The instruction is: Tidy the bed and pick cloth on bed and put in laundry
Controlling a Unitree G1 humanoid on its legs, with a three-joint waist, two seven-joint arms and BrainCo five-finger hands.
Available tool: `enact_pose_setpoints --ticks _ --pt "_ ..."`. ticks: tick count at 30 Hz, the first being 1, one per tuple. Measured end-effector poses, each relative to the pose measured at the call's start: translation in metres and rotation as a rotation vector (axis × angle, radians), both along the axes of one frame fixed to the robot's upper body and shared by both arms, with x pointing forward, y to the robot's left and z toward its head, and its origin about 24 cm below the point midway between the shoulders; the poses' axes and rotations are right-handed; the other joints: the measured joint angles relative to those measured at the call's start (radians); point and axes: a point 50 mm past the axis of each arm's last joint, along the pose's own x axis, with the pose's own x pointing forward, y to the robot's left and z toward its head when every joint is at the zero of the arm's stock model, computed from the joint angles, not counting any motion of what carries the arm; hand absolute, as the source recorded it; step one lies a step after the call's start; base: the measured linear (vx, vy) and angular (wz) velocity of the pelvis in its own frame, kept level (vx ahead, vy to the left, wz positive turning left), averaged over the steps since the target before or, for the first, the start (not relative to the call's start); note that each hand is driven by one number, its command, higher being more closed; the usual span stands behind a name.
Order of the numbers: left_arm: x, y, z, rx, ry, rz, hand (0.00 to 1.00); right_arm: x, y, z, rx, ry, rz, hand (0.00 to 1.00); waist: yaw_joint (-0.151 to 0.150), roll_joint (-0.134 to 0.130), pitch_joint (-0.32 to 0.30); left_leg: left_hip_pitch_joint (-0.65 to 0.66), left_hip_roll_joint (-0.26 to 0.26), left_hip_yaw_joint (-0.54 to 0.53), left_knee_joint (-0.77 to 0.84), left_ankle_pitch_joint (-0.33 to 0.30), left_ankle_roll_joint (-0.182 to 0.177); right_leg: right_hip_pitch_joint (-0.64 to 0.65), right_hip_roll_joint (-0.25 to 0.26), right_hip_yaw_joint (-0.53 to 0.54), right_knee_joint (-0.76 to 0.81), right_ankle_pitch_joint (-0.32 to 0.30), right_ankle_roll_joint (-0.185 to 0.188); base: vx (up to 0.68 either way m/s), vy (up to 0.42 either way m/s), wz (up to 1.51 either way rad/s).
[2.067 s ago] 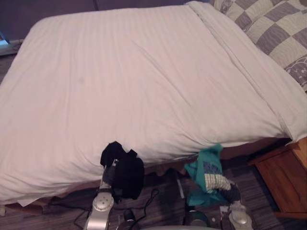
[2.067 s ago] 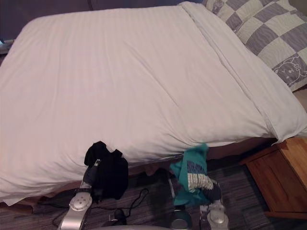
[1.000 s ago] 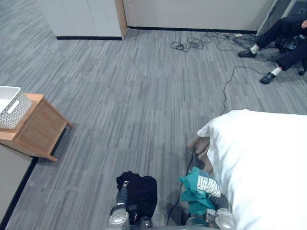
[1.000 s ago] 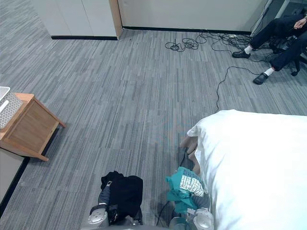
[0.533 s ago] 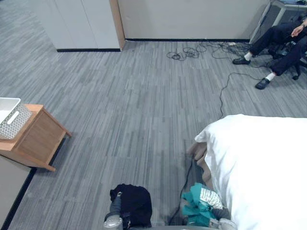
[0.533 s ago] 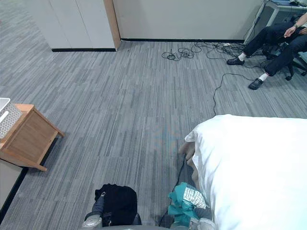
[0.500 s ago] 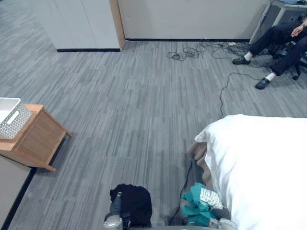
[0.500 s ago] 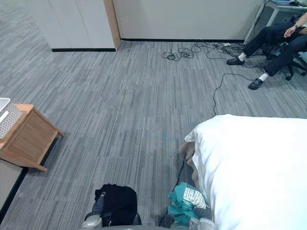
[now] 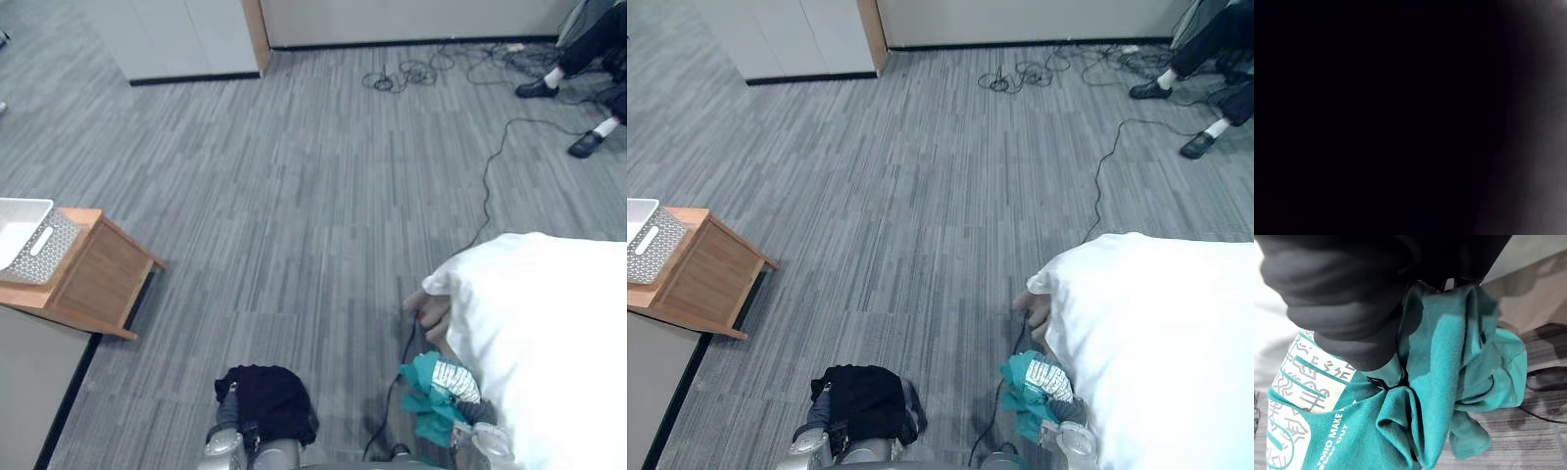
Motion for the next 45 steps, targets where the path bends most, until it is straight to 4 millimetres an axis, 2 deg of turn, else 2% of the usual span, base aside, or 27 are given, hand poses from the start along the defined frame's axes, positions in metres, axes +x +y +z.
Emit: enact_pose_setpoints --ticks 3,6,8,10,12,13,14,16,17,18,20,21,22,23,25,26,28,32,33,34,35,36,37,38,41,43,45 --pt "0.004 0.007 0.004 0.023 -0.023 -0.004 1.00 0.001 0.014 -0.003 0.015 0.012 0.060 1.00 -0.004 -0.071 -0.002 0.023 -0.079 -0.002 0.044 -0.077 0.081 -0.027 -0.079 -0.016 0.184 0.001 0.049 0.56 0.181 0.20" --pt "0.004 0.003 0.004 0.030 -0.009 -0.056 1.00 0.012 0.021 0.000 -0.002 -0.003 0.117 1.00 -0.010 -0.072 0.040 0.202 -0.103 -0.023 0.000 -0.146 0.062 -0.307 -0.110 0.063 0.925 0.080 0.158 0.53 0.191 0.12" --pt "0.005 0.002 0.005 0.047 -0.006 -0.104 1.00 0.011 0.020 -0.001 -0.013 0.006 0.131 1.00 -0.028 -0.060 0.048 0.297 -0.102 -0.063 -0.031 -0.163 0.065 -0.395 -0.117 0.007 1.090 0.051 0.108 0.52 0.098 0.63" --pt "0.016 0.002 0.009 0.067 -0.035 -0.118 1.00 0.017 0.023 0.003 -0.017 -0.020 0.148 1.00 -0.043 -0.064 0.058 0.393 -0.100 -0.128 -0.080 -0.187 0.054 -0.497 -0.130 -0.127 0.946 -0.010 0.035 0.60 -0.052 0.98" --pt "0.024 0.002 0.012 0.074 -0.053 -0.117 1.00 0.023 0.023 0.009 -0.025 -0.050 0.151 1.00 -0.058 -0.063 0.060 0.415 -0.084 -0.172 -0.093 -0.202 0.031 -0.537 -0.117 -0.181 0.717 -0.006 0.021 0.50 -0.177 0.89" --pt "0.028 0.001 0.014 0.076 -0.063 -0.119 1.00 0.029 0.022 0.012 -0.029 -0.069 0.153 1.00 -0.066 -0.052 0.068 0.440 -0.060 -0.200 -0.106 -0.214 0.011 -0.547 -0.077 -0.178 0.468 0.050 0.005 0.58 -0.342 0.88" --pt "0.033 0.000 0.016 0.079 -0.074 -0.124 1.00 0.033 0.022 0.015 -0.033 -0.084 0.152 1.00 -0.067 -0.047 0.072 0.460 -0.037 -0.222 -0.110 -0.232 -0.015 -0.557 -0.050 -0.120 0.204 0.152 0.033 0.59 -0.384 0.86" --pt "0.035 -0.001 0.017 0.081 -0.080 -0.128 1.00 0.036 0.021 0.020 -0.040 -0.109 0.154 1.00 -0.066 -0.065 0.082 0.519 -0.019 -0.232 -0.123 -0.272 -0.078 -0.583 -0.056 -0.011 0.093 0.185 0.069 0.71 -0.508 0.67" --pt "0.028 -0.001 0.013 0.070 -0.056 -0.105 1.00 0.039 0.019 0.023 -0.063 -0.111 0.172 1.00 -0.063 -0.027 0.101 0.597 0.023 -0.233 -0.135 -0.289 -0.104 -0.581 -0.030 0.008 0.172 0.329 0.068 0.81 -0.553 0.38" --pt "0.024 -0.005 0.010 0.053 -0.047 -0.095 1.00 0.044 0.017 0.026 -0.080 -0.115 0.189 1.00 -0.061 -0.002 0.100 0.612 0.050 -0.231 -0.125 -0.272 -0.118 -0.586 -0.004 -0.003 0.223 0.352 0.054 0.80 -0.569 0.04" --pt "0.019 -0.014 0.007 0.017 -0.041 -0.068 1.00 0.057 0.021 0.032 -0.098 -0.141 0.235 1.00 -0.055 0.030 0.106 0.531 0.144 -0.247 0.139 -0.186 -0.106 -0.570 0.048 -0.030 0.335 0.291 -0.021 0.56 -0.504 0.06" --pt "0.017 -0.018 0.007 -0.005 -0.043 -0.040 1.00 0.061 0.023 0.035 -0.105 -0.155 0.249 1.00 -0.056 0.045 0.115 0.409 0.219 -0.275 0.407 -0.067 -0.016 -0.508 0.080 -0.065 0.326 0.244 -0.056 0.59 -0.546 0.24" --pt "0.015 -0.022 0.007 -0.030 -0.049 -0.015 1.00 0.065 0.027 0.039 -0.112 -0.173 0.276 1.00 -0.039 0.068 0.130 0.281 0.307 -0.307 0.716 -0.030 0.027 -0.411 0.121 -0.100 0.285 0.213 -0.079 0.59 -0.504 0.23" --pt "0.016 -0.022 0.008 -0.035 -0.064 -0.007 1.00 0.065 0.026 0.040 -0.121 -0.176 0.282 1.00 -0.021 0.074 0.140 0.222 0.334 -0.320 0.867 -0.043 0.043 -0.352 0.145 -0.110 0.263 0.197 -0.097 0.57 -0.388 0.05" --pt "0.030 -0.012 0.022 -0.029 -0.173 0.040 1.00 0.074 0.030 0.045 -0.126 -0.200 0.302 1.00 0.048 0.046 0.154 0.084 0.279 -0.261 1.023 -0.101 0.044 -0.205 0.159 -0.106 0.207 0.133 -0.133 0.53 -0.328 -0.13" --pt "0.031 -0.011 0.023 -0.030 -0.182 0.052 1.00 0.077 0.032 0.047 -0.127 -0.209 0.308 1.00 0.052 0.046 0.153 0.057 0.260 -0.238 1.005 -0.109 0.043 -0.183 0.161 -0.106 0.192 0.125 -0.133 0.53 -0.237 -0.09" --pt "0.026 -0.005 0.022 -0.033 -0.180 0.102 1.00 0.095 0.043 0.058 -0.135 -0.259 0.372 1.00 0.070 0.050 0.150 -0.038 0.167 -0.089 0.746 -0.152 -0.003 -0.112 0.167 -0.110 0.123 0.101 -0.134 0.67 -0.162 -0.11" --pt "0.015 0.000 0.017 -0.035 -0.145 0.146 1.00 0.099 0.047 0.060 -0.160 -0.259 0.442 1.00 0.089 0.053 0.136 -0.015 0.065 0.296 0.229 -0.145 0.024 0.012 0.165 -0.189 0.028 0.052 -0.083 0.63 -0.057 0.43" --pt "0.012 0.001 0.015 -0.037 -0.129 0.154 1.00 0.098 0.045 0.059 -0.174 -0.252 0.453 1.00 0.096 0.049 0.132 -0.007 0.042 0.409 0.147 -0.132 0.074 0.052 0.166 -0.226 0.020 0.025 -0.045 0.67 0.008 0.96" --pt "0.001 0.001 0.009 -0.044 -0.085 0.168 1.00 0.097 0.044 0.058 -0.192 -0.236 0.477 1.00 0.102 0.047 0.103 0.029 0.008 0.524 0.071 -0.131 0.272 0.113 0.176 -0.267 0.018 -0.022 -0.002 0.68 0.026 1.05" --pt "-0.002 0.003 0.007 -0.040 -0.071 0.175 1.00 0.097 0.044 0.056 -0.196 -0.225 0.482 1.00 0.099 0.022 0.096 0.037 -0.024 0.521 0.071 -0.141 0.330 0.131 0.165 -0.286 0.024 -0.036 0.017 0.87 0.029 1.27" --pt "-0.004 0.004 0.006 -0.045 -0.061 0.201 1.00 0.095 0.043 0.053 -0.203 -0.204 0.488 1.00 0.100 -0.013 0.073 0.040 -0.064 0.486 0.083 -0.188 0.339 0.133 0.129 -0.317 0.085 -0.050 0.057 0.77 0.048 1.32" --pt "-0.003 0.004 0.007 -0.045 -0.056 0.192 1.00 0.093 0.039 0.050 -0.220 -0.180 0.494 1.00 0.101 -0.015 0.070 0.073 -0.084 0.428 0.098 -0.221 0.339 0.090 0.087 -0.320 0.295 -0.059 0.101 0.93 0.098 1.66" --pt "-0.005 0.003 0.006 -0.044 -0.049 0.189 1.00 0.089 0.037 0.047 -0.231 -0.163 0.501 1.00 0.100 -0.020 0.065 0.133 -0.110 0.348 0.108 -0.241 0.306 0.009 0.026 -0.288 0.662 -0.041 0.083 0.77 0.104 1.42" --pt "-0.010 -0.001 0.003 -0.032 -0.024 0.166 1.00 0.076 0.039 0.044 -0.216 -0.161 0.490 1.00 0.056 -0.013 0.061 0.287 -0.145 0.113 0.077 -0.250 0.266 -0.181 -0.007 -0.229 1.094 -0.043 0.012 0.72 -0.031 1.89" --pt "-0.012 -0.004 0.001 -0.024 -0.005 0.141 1.00 0.068 0.041 0.043 -0.209 -0.171 0.483 1.00 0.038 -0.009 0.057 0.364 -0.147 0.014 0.038 -0.231 0.236 -0.271 -0.055 -0.257 1.042 -0.069 -0.033 0.61 -0.187 2.09" --pt "-0.012 -0.008 0.000 -0.011 0.007 0.098 1.00 0.061 0.041 0.042 -0.200 -0.175 0.472 1.00 0.016 -0.003 0.050 0.404 -0.139 -0.103 0.010 -0.221 0.197 -0.379 -0.078 -0.217 0.826 -0.071 -0.032 0.54 -0.300 1.98"
